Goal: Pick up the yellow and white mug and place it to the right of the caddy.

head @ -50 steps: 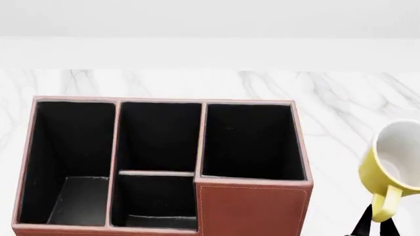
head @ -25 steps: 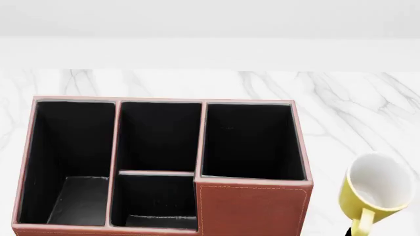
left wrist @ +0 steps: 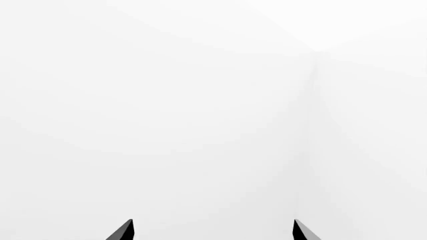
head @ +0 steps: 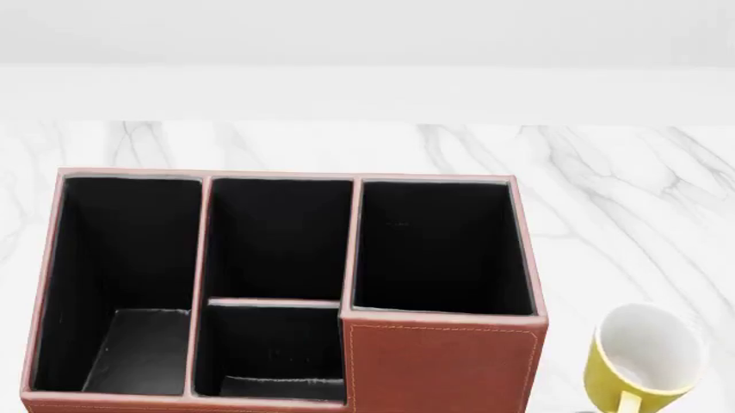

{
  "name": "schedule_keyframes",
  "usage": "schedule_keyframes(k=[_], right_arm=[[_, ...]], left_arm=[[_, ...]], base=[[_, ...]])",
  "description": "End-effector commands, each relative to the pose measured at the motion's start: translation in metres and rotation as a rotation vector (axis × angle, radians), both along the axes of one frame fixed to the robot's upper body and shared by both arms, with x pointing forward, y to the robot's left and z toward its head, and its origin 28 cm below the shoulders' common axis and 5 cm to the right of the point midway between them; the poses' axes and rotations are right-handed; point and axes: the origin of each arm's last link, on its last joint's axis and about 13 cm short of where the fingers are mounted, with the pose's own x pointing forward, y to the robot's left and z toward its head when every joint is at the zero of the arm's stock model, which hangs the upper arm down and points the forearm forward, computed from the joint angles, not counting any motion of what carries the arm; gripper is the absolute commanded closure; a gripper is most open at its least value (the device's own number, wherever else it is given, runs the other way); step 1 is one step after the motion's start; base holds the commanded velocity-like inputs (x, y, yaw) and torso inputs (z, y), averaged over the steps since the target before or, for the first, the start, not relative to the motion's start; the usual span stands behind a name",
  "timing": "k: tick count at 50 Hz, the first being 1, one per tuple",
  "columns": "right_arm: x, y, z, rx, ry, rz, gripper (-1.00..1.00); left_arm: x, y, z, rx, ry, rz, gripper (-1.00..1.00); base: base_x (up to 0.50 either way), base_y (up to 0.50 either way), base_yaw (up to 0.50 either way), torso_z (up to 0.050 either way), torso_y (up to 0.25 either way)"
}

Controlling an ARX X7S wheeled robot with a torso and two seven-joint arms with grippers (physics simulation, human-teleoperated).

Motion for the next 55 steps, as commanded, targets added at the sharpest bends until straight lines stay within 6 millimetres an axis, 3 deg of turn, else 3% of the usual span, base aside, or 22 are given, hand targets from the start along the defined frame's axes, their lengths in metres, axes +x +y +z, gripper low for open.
schedule_keyframes(k=[1,33,55], right_arm=[[0.003,0.0,-0.006,-0.007,0.001,0.005,1.0],[0.005,-0.008,-0.049,-0.006,0.134,-0.039,1.0],[0.002,-0.008,-0.053,0.004,0.156,-0.049,1.0]], left_arm=[[0.0,0.0,0.0,0.002,0.001,-0.001,-1.0],[0.0,0.0,0.0,0.003,0.007,-0.006,-1.0],[0.001,0.0,0.0,0.001,0.009,-0.01,-1.0]], base=[[0.0,0.0,0.0,0.0,0.0],[0.0,0.0,0.0,0.0,0.0],[0.0,0.0,0.0,0.0,0.0]])
